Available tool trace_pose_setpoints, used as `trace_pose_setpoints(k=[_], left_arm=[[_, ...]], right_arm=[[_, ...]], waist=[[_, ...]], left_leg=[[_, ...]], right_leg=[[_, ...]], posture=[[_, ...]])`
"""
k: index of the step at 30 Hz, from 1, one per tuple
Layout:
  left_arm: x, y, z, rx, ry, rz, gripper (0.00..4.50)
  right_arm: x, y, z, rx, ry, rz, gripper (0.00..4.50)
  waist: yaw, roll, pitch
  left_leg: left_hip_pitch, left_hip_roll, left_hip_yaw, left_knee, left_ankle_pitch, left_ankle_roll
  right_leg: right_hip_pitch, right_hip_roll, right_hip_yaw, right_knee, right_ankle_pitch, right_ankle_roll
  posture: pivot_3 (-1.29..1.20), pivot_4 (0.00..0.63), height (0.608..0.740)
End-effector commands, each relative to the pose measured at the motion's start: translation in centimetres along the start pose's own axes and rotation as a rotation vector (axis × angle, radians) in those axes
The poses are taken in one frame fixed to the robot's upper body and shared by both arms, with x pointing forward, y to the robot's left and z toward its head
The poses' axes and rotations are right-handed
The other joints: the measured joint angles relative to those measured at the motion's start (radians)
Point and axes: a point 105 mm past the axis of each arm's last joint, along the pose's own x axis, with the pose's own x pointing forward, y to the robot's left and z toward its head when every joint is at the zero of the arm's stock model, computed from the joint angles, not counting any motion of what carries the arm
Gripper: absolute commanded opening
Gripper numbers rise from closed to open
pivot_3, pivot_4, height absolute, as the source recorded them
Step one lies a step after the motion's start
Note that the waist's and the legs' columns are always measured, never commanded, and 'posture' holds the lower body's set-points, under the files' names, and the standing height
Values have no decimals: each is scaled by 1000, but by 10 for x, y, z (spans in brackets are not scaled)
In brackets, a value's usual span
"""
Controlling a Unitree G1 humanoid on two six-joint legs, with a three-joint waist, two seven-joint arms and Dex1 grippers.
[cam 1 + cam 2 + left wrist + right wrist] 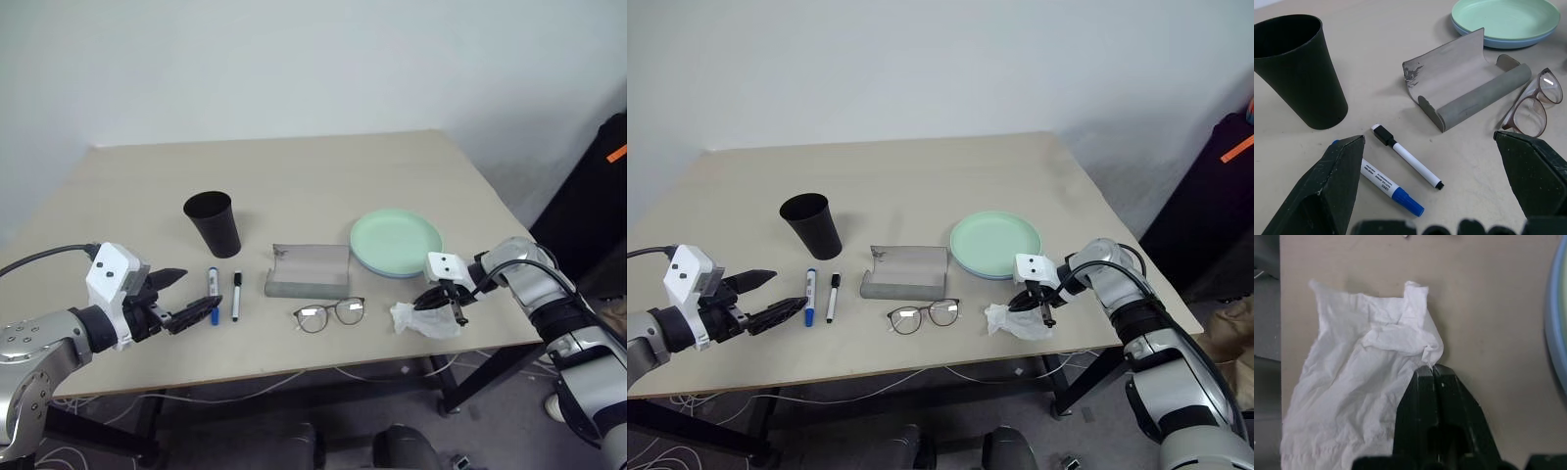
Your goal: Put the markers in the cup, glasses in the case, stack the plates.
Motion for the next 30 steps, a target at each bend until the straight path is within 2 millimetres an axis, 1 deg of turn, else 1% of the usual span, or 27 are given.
trace_pose_setpoints(k=[1,3,5,6,8,9,11,12,14,15,16,18,20,21,23,26,28,29,30], left_arm=[[-3,0,14,37,-48,10,4500],[-3,1,14,38,-48,12,4500],[-3,1,14,38,-48,13,4500],[-3,1,14,38,-48,14,4500],[-3,1,14,38,-48,15,4500],[-3,1,14,38,-49,15,4500],[-3,1,14,38,-50,16,4500],[-3,1,15,38,-50,15,4500],[-2,1,14,37,-50,14,4500],[-2,1,14,38,-49,14,4500],[-2,1,14,38,-49,14,4500],[-2,1,15,39,-50,14,4500],[-2,1,16,41,-50,14,4500],[-2,1,16,41,-51,15,4500],[-2,1,16,42,-50,15,4500],[-3,1,17,43,-49,16,4500],[-3,1,17,43,-49,18,4500],[-3,1,17,44,-49,18,4500],[-3,1,17,44,-49,17,4500]], right_arm=[[-9,-7,10,-41,-6,-10,21],[-15,-7,19,-26,-38,14,21],[-22,-6,32,-3,-95,49,21],[-27,-8,40,9,-131,56,21],[-37,-17,61,37,-237,39,21],[-42,-25,72,59,-290,10,21],[-52,-48,93,111,-389,-97,21],[-57,-62,101,139,-428,-175,21],[-63,-96,109,256,-477,-395,21],[-66,-111,108,304,-477,-510,21],[-67,-120,107,334,-472,-581,21],[-68,-132,96,377,-417,-709,21],[-66,-139,80,401,-334,-817,21],[-65,-140,74,400,-301,-844,21],[-63,-141,69,394,-267,-861,21],[-56,-138,62,396,-228,-849,21],[-51,-137,57,391,-200,-842,21],[-50,-136,56,397,-196,-839,306],[-50,-136,56,408,-200,-833,424]], waist=[[0,0,0],[0,0,0],[0,0,0],[0,0,0],[-1,0,0],[-3,0,0],[-6,0,0],[-6,0,0],[-5,0,0],[-4,0,0],[-2,-1,0],[3,-2,-1],[6,-3,-2],[5,-3,-2],[0,-3,-2],[-6,-4,-2],[-16,-4,-2],[-21,-4,-2],[-27,-4,-2]], left_leg=[[0,0,0,0,0,0],[0,0,0,0,0,0],[0,0,0,0,0,0],[0,0,0,0,0,0],[1,0,0,0,0,0],[1,0,0,0,0,0],[1,1,1,0,0,0],[2,1,1,-1,0,-1],[4,1,1,-2,1,-2],[4,1,1,-3,2,-3],[4,1,1,-3,2,-3],[4,1,1,-6,2,-4],[4,1,1,-7,2,-4],[4,0,2,-8,2,-4],[1,0,4,-9,2,-4],[-8,0,12,-9,3,-3],[-7,0,17,-11,5,-2],[-7,0,18,-12,5,-1],[-6,1,19,-11,6,0]], right_leg=[[0,0,0,0,0,0],[0,0,0,0,0,0],[0,0,0,0,0,0],[0,0,0,1,0,0],[0,0,1,1,0,0],[0,0,1,1,0,-1],[0,0,1,1,1,-2],[0,0,1,1,1,-2],[0,0,1,2,2,-3],[0,0,2,2,2,-4],[-1,-1,2,2,2,-4],[-1,-1,1,1,3,-5],[-1,-1,1,-1,3,-6],[-1,-1,2,-1,4,-7],[-4,-2,4,-1,5,-8],[-16,0,11,3,7,-7],[-16,2,13,3,7,-6],[-16,2,14,3,8,-6],[-16,3,14,3,8,-6]], posture=[[0,0,739],[0,0,739],[0,0,739],[0,0,739],[0,0,739],[0,0,739],[0,0,739],[0,0,739],[0,0,739],[0,0,739],[0,0,739],[0,0,739],[0,0,739],[0,0,739],[0,0,739],[0,0,739],[0,0,739],[0,0,739],[0,0,739]])
